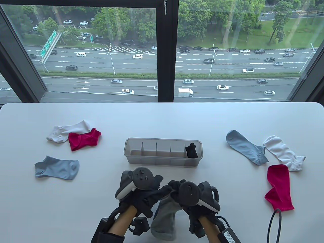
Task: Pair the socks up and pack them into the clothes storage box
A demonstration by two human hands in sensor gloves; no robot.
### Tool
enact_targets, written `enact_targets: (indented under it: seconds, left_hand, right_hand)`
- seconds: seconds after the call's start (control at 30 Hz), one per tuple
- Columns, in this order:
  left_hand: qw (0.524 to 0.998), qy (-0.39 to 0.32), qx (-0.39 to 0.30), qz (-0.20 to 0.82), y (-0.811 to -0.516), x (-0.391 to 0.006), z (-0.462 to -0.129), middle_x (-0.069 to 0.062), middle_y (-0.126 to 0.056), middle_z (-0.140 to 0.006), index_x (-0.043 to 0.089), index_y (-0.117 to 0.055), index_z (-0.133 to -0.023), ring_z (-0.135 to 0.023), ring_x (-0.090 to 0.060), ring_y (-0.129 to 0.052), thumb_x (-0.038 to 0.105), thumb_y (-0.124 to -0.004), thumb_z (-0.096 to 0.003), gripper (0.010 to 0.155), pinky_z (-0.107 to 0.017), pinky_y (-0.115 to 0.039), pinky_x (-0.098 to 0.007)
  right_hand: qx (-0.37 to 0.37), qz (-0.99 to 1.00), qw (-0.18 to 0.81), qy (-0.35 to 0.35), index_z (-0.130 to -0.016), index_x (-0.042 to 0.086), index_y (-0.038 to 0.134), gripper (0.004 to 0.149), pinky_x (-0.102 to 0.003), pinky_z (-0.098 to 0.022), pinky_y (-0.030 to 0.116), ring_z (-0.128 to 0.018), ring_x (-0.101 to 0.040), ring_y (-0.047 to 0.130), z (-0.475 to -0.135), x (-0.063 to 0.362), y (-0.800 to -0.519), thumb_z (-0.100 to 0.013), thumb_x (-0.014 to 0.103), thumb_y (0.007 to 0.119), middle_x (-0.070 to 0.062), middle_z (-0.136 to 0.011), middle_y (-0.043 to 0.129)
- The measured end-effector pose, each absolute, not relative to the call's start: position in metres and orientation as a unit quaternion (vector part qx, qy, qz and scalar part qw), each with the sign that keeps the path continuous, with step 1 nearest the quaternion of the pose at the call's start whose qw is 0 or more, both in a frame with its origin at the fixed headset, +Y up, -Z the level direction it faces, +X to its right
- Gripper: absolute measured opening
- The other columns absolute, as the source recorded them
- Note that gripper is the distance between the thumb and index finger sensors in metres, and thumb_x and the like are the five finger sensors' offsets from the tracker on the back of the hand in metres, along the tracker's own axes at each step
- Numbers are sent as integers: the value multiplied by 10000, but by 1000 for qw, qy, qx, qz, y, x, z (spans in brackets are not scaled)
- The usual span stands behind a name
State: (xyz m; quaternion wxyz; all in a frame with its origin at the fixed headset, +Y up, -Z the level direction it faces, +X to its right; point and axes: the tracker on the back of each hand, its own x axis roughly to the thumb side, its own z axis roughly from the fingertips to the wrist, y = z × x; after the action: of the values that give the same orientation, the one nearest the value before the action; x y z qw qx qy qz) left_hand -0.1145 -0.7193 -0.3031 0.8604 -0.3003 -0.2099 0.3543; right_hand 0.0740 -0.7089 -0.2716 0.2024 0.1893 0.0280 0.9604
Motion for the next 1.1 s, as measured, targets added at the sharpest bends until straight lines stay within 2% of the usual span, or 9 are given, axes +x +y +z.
enact_targets:
  seconds: [0.07, 0.17, 0.3, 0.43, 0.57, 0.8, 0.97, 1.03, 1.1]
  left_hand:
    - [856, -192, -240, 416, -714, -116, -306, -198, -939, -863, 42, -734, -961, -724, -417, -975, 427, -583, -583, 561, -584, -777, -600]
    - [872, -154, -152, 439, -706, -127, -308, -154, -987, -801, 73, -712, -946, -661, -351, -1036, 350, -597, -578, 475, -548, -835, -550]
    - [867, -149, -110, 462, -704, -143, -311, -129, -965, -836, 113, -597, -1018, -697, -341, -1024, 319, -591, -585, 479, -572, -822, -546]
    - [828, -186, -134, 511, -706, -144, -313, -161, -935, -894, 140, -649, -1024, -749, -389, -985, 355, -609, -584, 491, -593, -788, -585]
    - [780, -250, -186, 543, -708, -131, -311, -156, -841, -1006, 206, -629, -1060, -868, -432, -886, 417, -573, -592, 516, -644, -696, -663]
    - [759, -291, -234, 534, -708, -120, -307, -161, -768, -1069, 178, -569, -1088, -923, -463, -817, 445, -505, -608, 553, -672, -645, -680]
    - [756, -325, -255, 507, -705, -116, -303, -220, -727, -1082, 76, -516, -1096, -948, -483, -788, 698, -640, -471, 890, -675, -636, -699]
    - [797, -316, -242, 453, -702, -113, -302, -176, -747, -1061, 104, -510, -1077, -938, -452, -810, 605, -722, -498, 795, -673, -655, -683]
    - [842, -293, -186, 414, -700, -112, -302, -121, -876, -949, 145, -633, -998, -850, -389, -919, 406, -723, -552, 524, -647, -719, -641]
  right_hand:
    - [183, 962, 204, -18, -1028, 261, 555, 522, -527, -709, 672, -607, -137, 893, -268, 76, -701, -549, 334, 749, -35, -792, 817]
    - [149, 955, 239, -87, -1105, 190, 442, 670, -510, -703, 698, -595, -113, 918, -267, 89, -690, -538, 349, 761, -27, -785, 843]
    - [129, 936, 307, -109, -932, 249, 727, 423, -510, -687, 726, -583, -113, 949, -268, 110, -684, -526, 353, 783, -33, -767, 878]
    - [227, 906, 356, -10, -917, 308, 740, 398, -564, -705, 678, -773, -247, 942, -269, 105, -677, -524, 349, 784, -60, -898, 877]
    - [160, 914, 366, -72, -948, 275, 690, 408, -531, -690, 717, -754, -256, 972, -266, 100, -677, -550, 347, 740, -83, -899, 905]
    - [150, 917, 358, -95, -969, 222, 649, 414, -505, -673, 738, -658, -208, 997, -265, 107, -678, -573, 331, 700, -61, -786, 936]
    - [155, 941, 270, -131, -964, 226, 669, 415, -490, -634, 774, -503, -144, 1006, -258, 97, -672, -572, 357, 701, -35, -658, 954]
    - [162, 949, 229, -144, -964, 231, 674, 416, -462, -623, 787, -414, -106, 992, -256, 92, -670, -572, 369, 696, -25, -611, 958]
    - [167, 954, 201, -149, -959, 235, 682, 418, -426, -598, 808, -334, -66, 963, -256, 89, -669, -567, 380, 696, -15, -574, 957]
